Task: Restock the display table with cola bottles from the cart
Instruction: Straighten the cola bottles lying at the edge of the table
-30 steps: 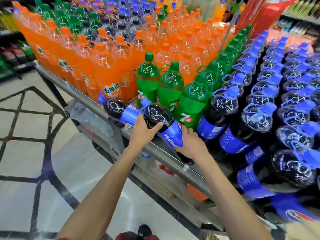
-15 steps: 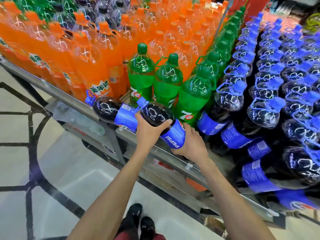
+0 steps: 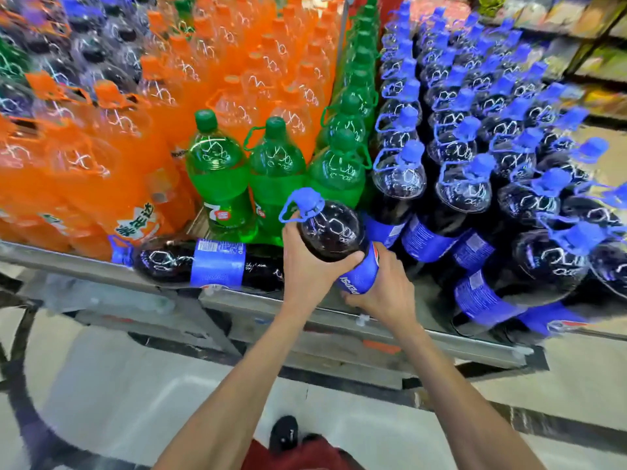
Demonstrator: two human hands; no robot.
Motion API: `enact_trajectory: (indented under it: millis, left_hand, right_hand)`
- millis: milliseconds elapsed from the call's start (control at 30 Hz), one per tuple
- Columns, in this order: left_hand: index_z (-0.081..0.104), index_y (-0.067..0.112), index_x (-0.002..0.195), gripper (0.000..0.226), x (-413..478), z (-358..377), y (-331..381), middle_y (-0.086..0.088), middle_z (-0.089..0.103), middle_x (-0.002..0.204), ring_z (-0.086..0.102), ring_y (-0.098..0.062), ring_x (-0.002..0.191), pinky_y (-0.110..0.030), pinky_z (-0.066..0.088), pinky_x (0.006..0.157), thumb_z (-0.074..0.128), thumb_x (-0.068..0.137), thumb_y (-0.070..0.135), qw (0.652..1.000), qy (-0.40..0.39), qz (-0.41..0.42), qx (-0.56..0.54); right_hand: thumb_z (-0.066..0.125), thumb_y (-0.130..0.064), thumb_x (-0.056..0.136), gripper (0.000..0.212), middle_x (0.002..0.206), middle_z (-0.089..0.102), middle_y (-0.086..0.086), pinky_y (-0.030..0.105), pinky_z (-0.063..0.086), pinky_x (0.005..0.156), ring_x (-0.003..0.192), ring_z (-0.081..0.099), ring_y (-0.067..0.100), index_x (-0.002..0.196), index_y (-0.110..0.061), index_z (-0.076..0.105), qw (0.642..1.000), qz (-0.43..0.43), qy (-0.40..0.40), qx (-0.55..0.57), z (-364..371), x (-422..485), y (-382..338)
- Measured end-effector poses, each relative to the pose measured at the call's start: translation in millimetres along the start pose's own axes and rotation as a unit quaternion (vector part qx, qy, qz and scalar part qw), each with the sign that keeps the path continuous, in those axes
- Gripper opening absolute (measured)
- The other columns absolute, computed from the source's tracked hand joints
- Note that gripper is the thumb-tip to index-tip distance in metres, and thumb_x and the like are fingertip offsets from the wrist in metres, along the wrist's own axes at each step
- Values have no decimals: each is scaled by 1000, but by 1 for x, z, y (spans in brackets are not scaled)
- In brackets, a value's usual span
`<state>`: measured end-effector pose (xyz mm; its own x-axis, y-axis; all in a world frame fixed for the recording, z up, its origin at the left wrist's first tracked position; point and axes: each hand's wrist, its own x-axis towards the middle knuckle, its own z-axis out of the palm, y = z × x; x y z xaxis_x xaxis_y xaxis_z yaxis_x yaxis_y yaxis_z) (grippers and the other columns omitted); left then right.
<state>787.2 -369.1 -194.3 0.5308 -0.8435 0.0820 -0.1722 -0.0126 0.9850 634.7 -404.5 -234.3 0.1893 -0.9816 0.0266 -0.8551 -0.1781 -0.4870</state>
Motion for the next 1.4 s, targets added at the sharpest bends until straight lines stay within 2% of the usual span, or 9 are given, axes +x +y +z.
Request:
enact_trajectory:
  millis: [267,433,600,733,867,1000,1167,1267,1400]
  left_hand:
    - [43,26,133,103,5,37,42,6,52,127,55,-5,118,-29,48,99,94,46,45,983,-142,118,13]
    - [36,35,131,102,0,65,58,6,46,129,47,4,114,-10,37,93,98,49,36,957,-227,172,55]
    - [32,42,132,106,-3,86,61,7,44,135,48,-2,125,-20,39,102,98,49,37,936,-280,206,59]
    - [31,43,132,106,-5,97,62,8,43,135,47,1,120,-21,40,99,98,51,33,915,-325,225,76]
    - [36,30,139,107,-7,106,62,8,43,134,44,6,116,-18,37,96,98,51,33,899,-356,233,107]
    - [35,36,139,109,-2,110,64,17,46,137,47,1,124,-29,43,103,97,50,41,885,-376,233,143]
    - [31,36,144,115,6,113,73,17,36,138,45,-9,130,-45,51,95,94,49,53,857,-378,265,228]
    - [32,30,147,119,6,112,71,17,26,126,45,-11,126,-41,53,86,95,49,53,851,-374,279,241]
    - [33,26,145,116,5,112,66,13,31,134,45,-11,128,-43,54,84,95,52,52,852,-374,280,236]
  right_hand:
    - [81,-46,50,82,113,56,-13,39,50,77,104,56,20,119,-31,41,977,108,123,140,-18,-23,13]
    - [78,-51,48,95,118,56,-10,37,49,79,105,59,22,131,-26,39,948,172,188,190,-23,-34,32]
    - [87,-33,54,102,132,52,-11,31,45,85,121,56,17,142,-27,37,922,200,243,227,-21,-39,43]
    - [89,-30,58,92,123,48,-16,31,42,84,121,51,11,136,-32,41,893,235,278,264,-13,-41,42]
    - [92,-36,56,98,132,50,-5,43,50,90,129,48,21,139,-23,43,880,269,303,249,0,-40,47]
    - [92,-46,58,105,140,45,-4,43,50,91,133,44,21,145,-22,38,870,296,317,235,8,-38,47]
    - [93,-51,57,110,142,40,-3,43,51,88,133,41,20,147,-19,38,866,308,331,215,10,-36,43]
    - [94,-50,56,111,141,40,-2,47,54,84,132,43,21,145,-17,38,868,312,328,205,12,-35,44]
    - [93,-53,55,112,143,39,-1,48,54,83,134,43,22,146,-17,37,874,317,313,194,9,-35,43]
